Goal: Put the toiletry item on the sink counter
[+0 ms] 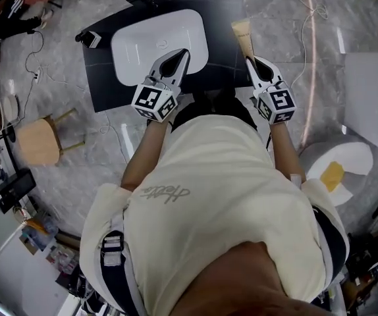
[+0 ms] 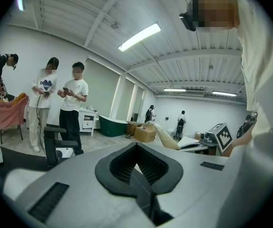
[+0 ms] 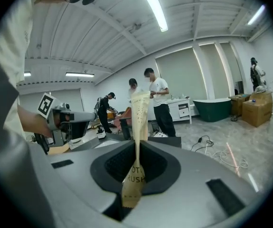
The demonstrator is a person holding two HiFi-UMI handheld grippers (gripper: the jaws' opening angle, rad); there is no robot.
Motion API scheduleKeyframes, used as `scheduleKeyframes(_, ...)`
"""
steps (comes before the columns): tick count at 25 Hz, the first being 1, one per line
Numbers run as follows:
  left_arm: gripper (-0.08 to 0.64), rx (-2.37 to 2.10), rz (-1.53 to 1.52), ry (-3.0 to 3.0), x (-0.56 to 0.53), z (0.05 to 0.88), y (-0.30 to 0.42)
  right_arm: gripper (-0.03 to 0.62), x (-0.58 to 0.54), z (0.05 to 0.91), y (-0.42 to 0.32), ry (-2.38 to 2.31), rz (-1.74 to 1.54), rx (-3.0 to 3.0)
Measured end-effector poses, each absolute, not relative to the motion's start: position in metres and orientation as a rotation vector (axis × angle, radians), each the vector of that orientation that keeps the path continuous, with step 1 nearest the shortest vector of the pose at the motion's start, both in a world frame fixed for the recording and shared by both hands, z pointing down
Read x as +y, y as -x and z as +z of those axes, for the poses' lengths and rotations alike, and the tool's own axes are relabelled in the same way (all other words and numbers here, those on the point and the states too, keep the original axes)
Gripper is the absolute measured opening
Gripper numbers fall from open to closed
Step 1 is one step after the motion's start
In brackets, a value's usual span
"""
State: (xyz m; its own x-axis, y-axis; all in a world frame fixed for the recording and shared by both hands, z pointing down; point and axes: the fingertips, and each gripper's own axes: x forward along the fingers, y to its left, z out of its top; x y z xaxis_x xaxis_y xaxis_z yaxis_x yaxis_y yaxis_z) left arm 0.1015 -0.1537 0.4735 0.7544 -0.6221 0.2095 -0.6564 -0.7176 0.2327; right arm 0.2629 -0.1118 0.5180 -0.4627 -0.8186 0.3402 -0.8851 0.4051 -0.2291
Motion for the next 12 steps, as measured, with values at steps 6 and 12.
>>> scheduleKeyframes(6, 0.003, -1.025, 0.117, -2.640, -0.157, 0.479, -0.065, 0.023, -0.114, 0.529, -0.239, -1.498, 0.604, -2.412)
scheduleKeyframes(12, 0.003, -1.034, 0.096, -2.607, -0.157, 0.492, -0.031, 0.023, -0.124, 0.554, -0.225, -1.515, 0.735, -2.342)
